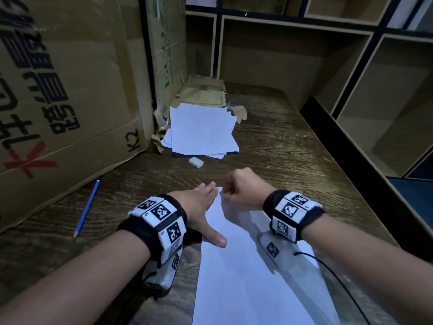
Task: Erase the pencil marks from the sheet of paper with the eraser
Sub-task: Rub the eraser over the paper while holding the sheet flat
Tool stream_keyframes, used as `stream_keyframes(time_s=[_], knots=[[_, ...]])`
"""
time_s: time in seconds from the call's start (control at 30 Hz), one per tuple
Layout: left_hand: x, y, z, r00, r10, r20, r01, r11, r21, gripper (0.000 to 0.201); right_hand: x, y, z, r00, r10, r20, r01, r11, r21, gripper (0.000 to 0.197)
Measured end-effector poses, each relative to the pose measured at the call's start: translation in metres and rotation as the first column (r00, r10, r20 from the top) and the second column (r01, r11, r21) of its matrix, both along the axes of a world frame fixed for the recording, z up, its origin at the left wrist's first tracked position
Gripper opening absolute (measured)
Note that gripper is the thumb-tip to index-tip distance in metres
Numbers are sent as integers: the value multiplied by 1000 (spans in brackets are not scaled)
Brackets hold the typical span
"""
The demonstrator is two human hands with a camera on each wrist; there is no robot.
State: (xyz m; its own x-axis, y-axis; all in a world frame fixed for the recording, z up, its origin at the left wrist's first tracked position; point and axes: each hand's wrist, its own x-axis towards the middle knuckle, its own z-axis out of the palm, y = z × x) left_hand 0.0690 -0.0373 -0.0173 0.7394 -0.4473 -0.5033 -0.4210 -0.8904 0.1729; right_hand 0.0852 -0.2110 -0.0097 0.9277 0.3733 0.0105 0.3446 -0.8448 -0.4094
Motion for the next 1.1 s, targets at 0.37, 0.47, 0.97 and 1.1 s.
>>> stream_keyframes(time_s=[0.37, 0.47, 0.97, 1.1], knots=[[-1, -2, 2, 1000, -3, -5, 3, 1000, 23, 140, -4, -3, 2, 1000, 24, 10, -23, 999, -32, 14], [-1, -1, 2, 1000, 8, -7, -9, 999, -42, 137, -25, 9, -4, 985, 173, -28, -173, 985, -25, 12], [-2, -2, 5, 1000, 15, -17, -14, 1000, 9, 139, -16, 0, 1, 999, 43, -5, -43, 998, -53, 14], [-4, -2, 6, 1000, 10, -17, -9, 1000, 16, 137, -24, -1, 0, 995, 100, -26, -101, 994, -51, 10]])
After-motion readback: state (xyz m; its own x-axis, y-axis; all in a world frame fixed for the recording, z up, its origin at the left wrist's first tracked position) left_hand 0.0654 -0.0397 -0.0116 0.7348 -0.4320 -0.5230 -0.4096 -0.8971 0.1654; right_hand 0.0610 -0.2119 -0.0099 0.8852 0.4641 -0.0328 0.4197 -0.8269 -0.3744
